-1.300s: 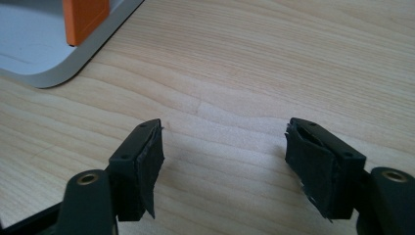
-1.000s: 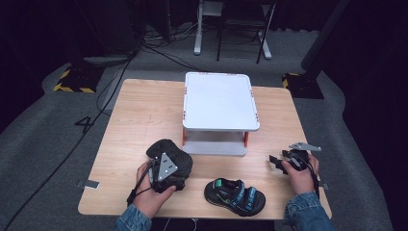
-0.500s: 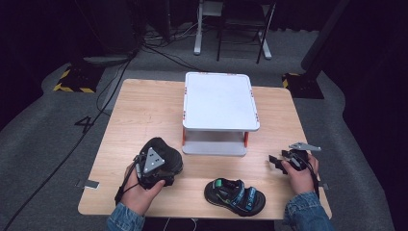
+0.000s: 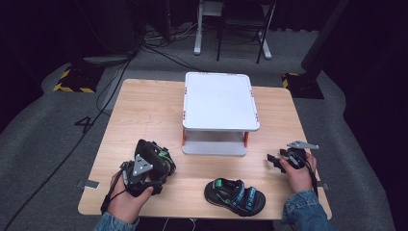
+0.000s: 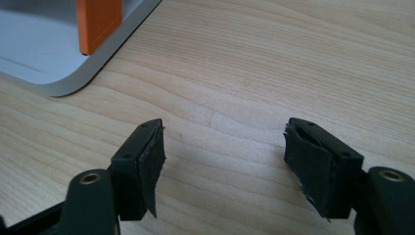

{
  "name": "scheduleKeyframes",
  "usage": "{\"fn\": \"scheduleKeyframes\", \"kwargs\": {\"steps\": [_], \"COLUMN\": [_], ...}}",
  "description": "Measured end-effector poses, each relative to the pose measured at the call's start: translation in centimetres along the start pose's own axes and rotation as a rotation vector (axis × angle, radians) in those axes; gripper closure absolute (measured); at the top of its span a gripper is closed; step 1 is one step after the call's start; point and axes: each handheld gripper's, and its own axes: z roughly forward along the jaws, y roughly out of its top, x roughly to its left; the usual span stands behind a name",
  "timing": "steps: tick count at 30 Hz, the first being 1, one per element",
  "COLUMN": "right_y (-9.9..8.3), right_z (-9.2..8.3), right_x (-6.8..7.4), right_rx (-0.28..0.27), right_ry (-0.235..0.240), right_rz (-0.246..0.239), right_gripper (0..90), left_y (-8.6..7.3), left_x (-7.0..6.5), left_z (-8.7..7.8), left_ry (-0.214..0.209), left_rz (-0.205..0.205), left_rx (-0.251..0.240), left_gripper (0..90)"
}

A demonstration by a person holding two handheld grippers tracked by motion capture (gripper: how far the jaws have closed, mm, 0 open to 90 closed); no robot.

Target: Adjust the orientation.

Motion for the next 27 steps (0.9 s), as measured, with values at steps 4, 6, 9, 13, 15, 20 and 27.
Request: {"fn": "scheduleKeyframes", "kwargs": {"steps": [4, 6, 9, 13, 15, 20, 27], "right_y": [0.2, 0.4, 0.5, 0.5, 0.5, 0.4, 0.3], "right_z": [0.2, 0.5, 0.6, 0.7, 0.7, 0.6, 0.5], "right_x": [0.2, 0.3, 0.4, 0.5, 0.4, 0.3, 0.3], "right_rx": [-0.002, 0.001, 0.003, 0.003, 0.002, 0.003, -0.003], "right_ry": [0.003, 0.008, 0.01, 0.009, 0.01, 0.011, 0.005], "right_rz": [-0.009, -0.01, -0.013, -0.015, -0.016, -0.013, -0.016], "right_gripper": [31.8, 31.7, 31.5, 31.5, 31.5, 31.5, 31.5], "left_y": [-0.3, -0.2, -0.3, 0.0, 0.0, 0.0, -0.2], "left_x": [0.4, 0.4, 0.2, -0.1, -0.1, 0.5, 2.9], "left_z": [-1.1, -1.5, -1.5, -1.8, -2.0, -2.1, -0.7], "left_ry": [-0.076, -0.074, -0.074, -0.049, -0.011, 0.068, 0.215], "left_rz": [-0.11, -0.107, -0.1, -0.087, -0.075, -0.066, -0.106], "left_rx": [0.006, 0.024, 0.026, 0.028, -0.006, -0.057, -0.136], "left_gripper": [32.6, 32.0, 33.1, 33.2, 33.1, 25.7, 19.2]}}
